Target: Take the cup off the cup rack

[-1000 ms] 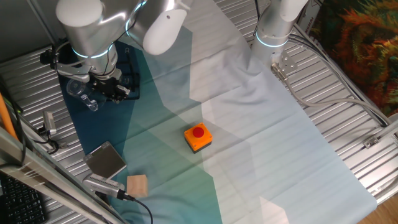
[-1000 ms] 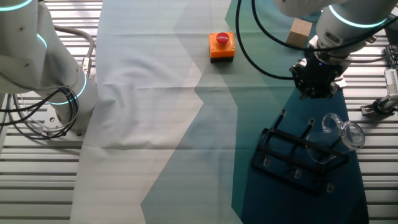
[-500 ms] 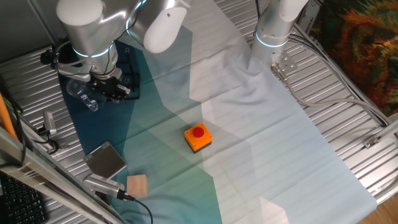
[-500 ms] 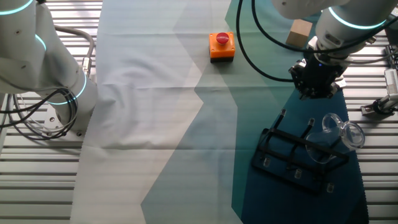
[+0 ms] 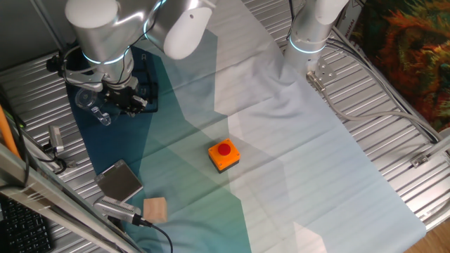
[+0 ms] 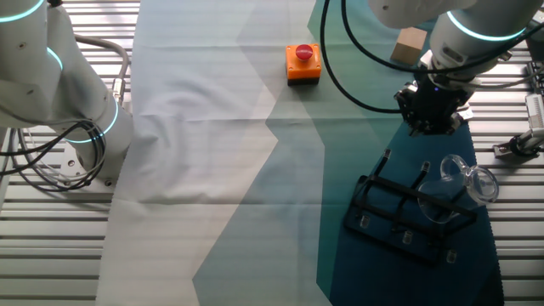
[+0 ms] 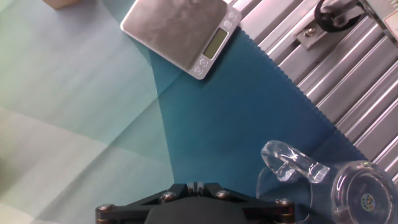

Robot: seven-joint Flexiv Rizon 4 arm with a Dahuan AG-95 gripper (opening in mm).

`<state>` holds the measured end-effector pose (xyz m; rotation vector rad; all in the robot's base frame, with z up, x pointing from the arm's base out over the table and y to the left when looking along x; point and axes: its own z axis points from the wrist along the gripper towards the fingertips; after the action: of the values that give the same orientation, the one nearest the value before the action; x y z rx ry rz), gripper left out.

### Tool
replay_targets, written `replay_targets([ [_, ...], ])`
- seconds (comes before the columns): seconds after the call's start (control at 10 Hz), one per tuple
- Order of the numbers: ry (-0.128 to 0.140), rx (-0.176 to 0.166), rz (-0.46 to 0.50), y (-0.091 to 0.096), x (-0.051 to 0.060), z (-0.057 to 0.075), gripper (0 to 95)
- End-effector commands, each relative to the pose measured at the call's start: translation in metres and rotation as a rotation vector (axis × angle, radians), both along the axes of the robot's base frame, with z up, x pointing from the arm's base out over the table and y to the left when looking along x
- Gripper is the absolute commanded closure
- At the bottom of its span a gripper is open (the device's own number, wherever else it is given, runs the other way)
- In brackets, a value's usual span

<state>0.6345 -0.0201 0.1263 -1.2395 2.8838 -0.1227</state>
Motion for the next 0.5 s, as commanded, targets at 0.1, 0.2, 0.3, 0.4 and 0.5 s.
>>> replay_targets([
  [0.1,-0.005,0.007,-0.003,0.0007,0.0015,-0.0004,95.0],
  [0.2,-0.003,0.008,0.015,0.0007,0.0015,-0.0004,95.0],
  [0.3,0.004,0.029,0.037,0.0007,0.0015,-0.0004,95.0],
  [0.4,0.011,0.020,0.035,0.0007,0.0015,-0.0004,95.0],
  [0.5,0.014,0.013,0.037,0.0007,0.0015,-0.0004,95.0],
])
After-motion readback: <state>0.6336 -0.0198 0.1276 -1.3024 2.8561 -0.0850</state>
